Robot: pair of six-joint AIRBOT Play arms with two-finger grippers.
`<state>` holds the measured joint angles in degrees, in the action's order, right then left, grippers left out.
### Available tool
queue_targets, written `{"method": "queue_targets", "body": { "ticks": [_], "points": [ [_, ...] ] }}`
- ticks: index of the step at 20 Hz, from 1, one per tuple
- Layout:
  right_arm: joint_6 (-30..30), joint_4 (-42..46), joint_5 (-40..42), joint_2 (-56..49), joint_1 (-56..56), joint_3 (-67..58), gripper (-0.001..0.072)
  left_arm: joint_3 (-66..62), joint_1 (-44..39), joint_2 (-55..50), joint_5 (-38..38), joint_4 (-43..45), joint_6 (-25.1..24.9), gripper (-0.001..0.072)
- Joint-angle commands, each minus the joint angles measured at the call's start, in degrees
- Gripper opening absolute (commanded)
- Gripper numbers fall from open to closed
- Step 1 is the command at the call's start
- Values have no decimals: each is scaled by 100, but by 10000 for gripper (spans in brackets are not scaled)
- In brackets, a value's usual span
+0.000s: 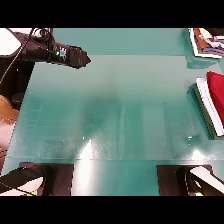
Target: Fold the shirts.
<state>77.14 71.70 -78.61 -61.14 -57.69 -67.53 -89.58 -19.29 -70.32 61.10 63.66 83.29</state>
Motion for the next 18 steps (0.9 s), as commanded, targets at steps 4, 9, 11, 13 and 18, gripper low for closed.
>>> {"method": "queue_targets", "body": {
  "ticks": [4,9,11,13,18],
  "points": [
    [109,-1370,83,90,271,-730,591,0,-2,-2,-4,2,-83,26],
    [101,-2208,374,87,2861,-1314,588,0,0,-2,39,20,-258,27],
    [68,-2190,697,85,3965,-1349,477,0,-2,-2,-35,17,-258,26],
    [-17,-1904,1128,74,4942,-1349,417,-2,0,-2,-168,17,-258,26],
    [-31,-540,1679,76,6634,-1349,16,-2,0,-2,-367,15,-258,26]
  ]
}}
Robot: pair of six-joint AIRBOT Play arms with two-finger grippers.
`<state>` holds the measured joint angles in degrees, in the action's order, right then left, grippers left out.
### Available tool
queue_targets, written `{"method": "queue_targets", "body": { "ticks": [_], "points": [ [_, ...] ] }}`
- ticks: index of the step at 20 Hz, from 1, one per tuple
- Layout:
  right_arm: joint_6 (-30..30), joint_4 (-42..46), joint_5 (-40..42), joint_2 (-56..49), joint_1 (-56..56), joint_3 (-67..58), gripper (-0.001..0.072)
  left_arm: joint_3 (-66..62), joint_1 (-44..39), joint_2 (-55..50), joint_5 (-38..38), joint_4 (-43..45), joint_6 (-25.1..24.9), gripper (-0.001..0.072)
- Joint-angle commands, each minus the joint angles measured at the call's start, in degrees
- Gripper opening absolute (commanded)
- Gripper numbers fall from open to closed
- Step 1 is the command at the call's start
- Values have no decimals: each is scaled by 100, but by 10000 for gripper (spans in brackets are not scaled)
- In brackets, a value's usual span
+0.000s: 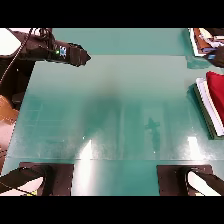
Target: Fold the shirts.
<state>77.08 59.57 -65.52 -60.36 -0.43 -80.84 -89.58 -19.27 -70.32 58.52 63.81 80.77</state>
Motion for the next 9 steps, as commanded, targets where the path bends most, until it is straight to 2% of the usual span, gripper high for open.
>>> {"method": "queue_targets", "body": {
  "ticks": [1,9],
  "points": [
    [-24,743,409,-2,1071,-17,15,-2,-2,-2,-111,0,-7,26],
    [-24,798,391,-2,1270,-17,16,-2,-2,-2,-109,0,-7,26]
  ]
}}
